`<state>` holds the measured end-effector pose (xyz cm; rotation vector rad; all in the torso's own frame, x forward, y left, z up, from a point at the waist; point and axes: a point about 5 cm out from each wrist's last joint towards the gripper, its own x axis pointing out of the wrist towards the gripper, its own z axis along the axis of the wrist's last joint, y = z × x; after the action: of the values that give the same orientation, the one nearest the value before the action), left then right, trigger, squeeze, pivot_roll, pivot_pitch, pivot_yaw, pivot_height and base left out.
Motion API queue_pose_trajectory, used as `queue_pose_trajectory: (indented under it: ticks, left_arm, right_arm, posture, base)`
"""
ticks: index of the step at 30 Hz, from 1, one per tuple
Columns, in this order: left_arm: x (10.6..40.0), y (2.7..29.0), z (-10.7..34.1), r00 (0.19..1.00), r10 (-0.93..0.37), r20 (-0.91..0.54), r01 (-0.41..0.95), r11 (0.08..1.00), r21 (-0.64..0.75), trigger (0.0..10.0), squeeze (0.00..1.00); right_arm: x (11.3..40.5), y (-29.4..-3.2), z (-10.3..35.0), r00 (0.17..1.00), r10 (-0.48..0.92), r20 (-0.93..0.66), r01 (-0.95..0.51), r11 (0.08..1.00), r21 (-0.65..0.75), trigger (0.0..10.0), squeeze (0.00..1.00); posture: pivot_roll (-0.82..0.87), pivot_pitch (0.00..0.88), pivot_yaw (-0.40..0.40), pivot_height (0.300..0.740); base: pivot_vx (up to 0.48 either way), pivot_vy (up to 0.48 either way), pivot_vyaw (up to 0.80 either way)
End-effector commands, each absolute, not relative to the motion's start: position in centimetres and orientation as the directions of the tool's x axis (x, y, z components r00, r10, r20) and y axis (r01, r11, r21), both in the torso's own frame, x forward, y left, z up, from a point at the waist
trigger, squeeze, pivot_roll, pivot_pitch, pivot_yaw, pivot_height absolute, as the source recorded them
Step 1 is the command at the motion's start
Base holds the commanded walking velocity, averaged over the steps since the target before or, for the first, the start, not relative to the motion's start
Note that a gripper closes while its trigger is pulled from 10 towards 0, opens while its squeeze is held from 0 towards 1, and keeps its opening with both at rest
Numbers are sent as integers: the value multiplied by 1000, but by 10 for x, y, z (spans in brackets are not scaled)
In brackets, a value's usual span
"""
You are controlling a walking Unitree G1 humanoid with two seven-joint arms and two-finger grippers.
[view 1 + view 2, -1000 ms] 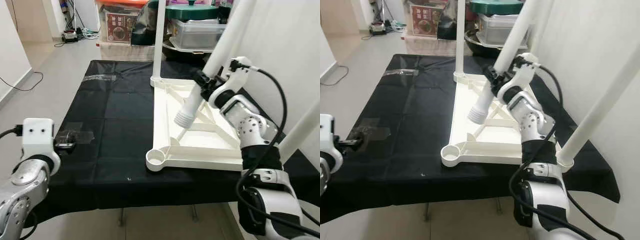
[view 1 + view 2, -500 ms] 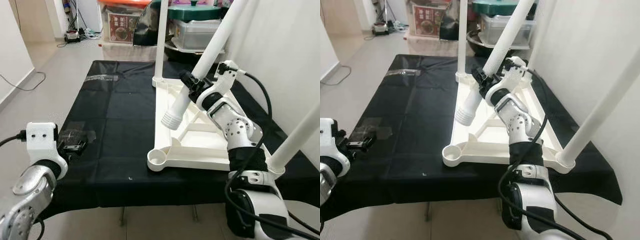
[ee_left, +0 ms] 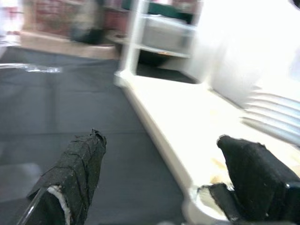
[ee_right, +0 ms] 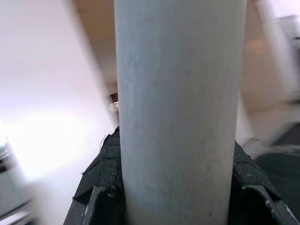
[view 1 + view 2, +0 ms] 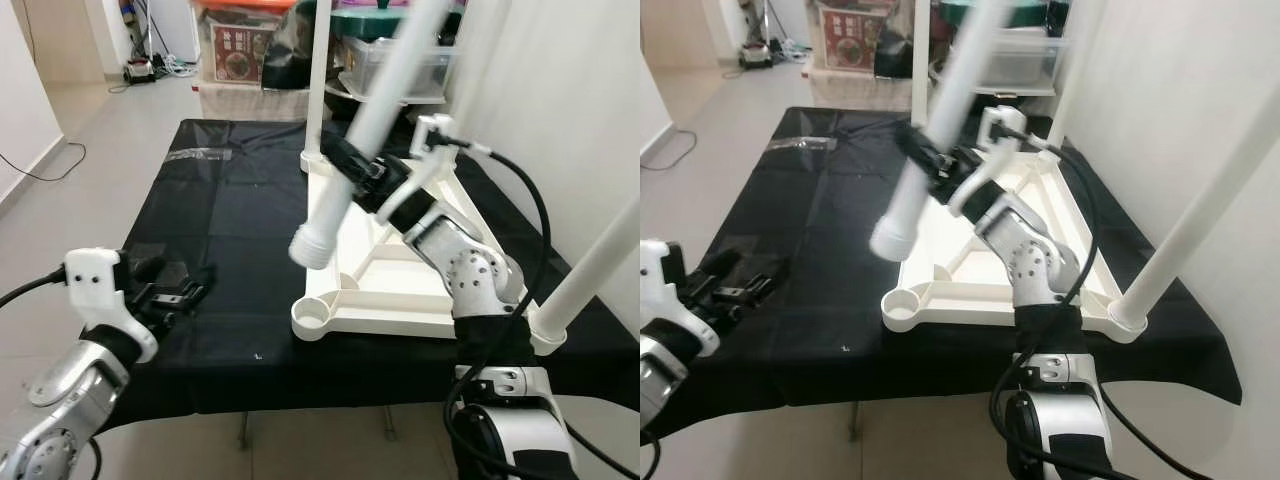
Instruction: Building children table
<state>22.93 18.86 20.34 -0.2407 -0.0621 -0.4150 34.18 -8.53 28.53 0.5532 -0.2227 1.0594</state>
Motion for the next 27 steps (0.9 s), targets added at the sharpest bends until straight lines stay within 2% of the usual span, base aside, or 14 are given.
queue_pose_trajectory:
  ticks: [1, 3, 8, 11, 21, 22, 24, 25, 27]
  left_arm:
    - [223, 179, 205, 855, -505, 120, 519, 831, -199, 10000, 0]
    - [219, 170, 207, 787, -603, 128, 617, 763, -193, 10000, 0]
    - [218, 164, 208, 728, -674, 129, 685, 706, -177, 10000, 0]
    - [221, 160, 208, 680, -722, 125, 732, 662, -161, 10000, 0]
    - [229, 156, 206, 619, -777, 113, 784, 605, -136, 10000, 0]
    - [230, 156, 205, 610, -784, 115, 791, 597, -135, 3255, 0]
    - [230, 155, 206, 603, -788, 124, 797, 589, -136, 3255, 0]
    - [230, 154, 205, 597, -792, 129, 801, 583, -134, 0, 0]
    - [230, 154, 205, 597, -792, 129, 801, 583, -134, 0, 0]
  right_arm:
    - [333, -80, 291, 373, 812, 449, -923, 272, 274, 10000, 0]
    - [325, -68, 294, 270, 852, 448, -955, 179, 236, 10000, 0]
    - [318, -55, 293, 202, 872, 447, -969, 112, 219, 10000, 0]
    - [308, -38, 294, 130, 880, 458, -976, 33, 213, 10000, 0]
    - [293, -25, 293, 37, 888, 459, -978, -62, 201, 10000, 0]
    - [292, -25, 293, 32, 888, 458, -978, -67, 199, 10000, 0]
    - [292, -25, 293, 30, 889, 457, -978, -69, 199, 10000, 0]
    - [292, -25, 292, 31, 890, 455, -978, -68, 199, 10000, 0]
    - [292, -25, 292, 31, 890, 455, -978, -68, 199, 10000, 0]
  posture:
    - [57, 0, -57, 740]
    - [61, 0, -59, 740]
    - [60, 0, -57, 740]
    - [56, 0, -51, 740]
    - [36, 0, -39, 740]
    - [35, 0, -40, 740]
    - [35, 0, -40, 740]
    - [35, 0, -40, 740]
    - [35, 0, -40, 740]
  base:
    - [0, 0, 0]
    - [0, 0, 0]
    - [0, 0, 0]
    - [0, 0, 0]
    - [0, 0, 0]
    - [0, 0, 0]
    - [0, 0, 0]
    - [0, 0, 0]
    - [0, 0, 0]
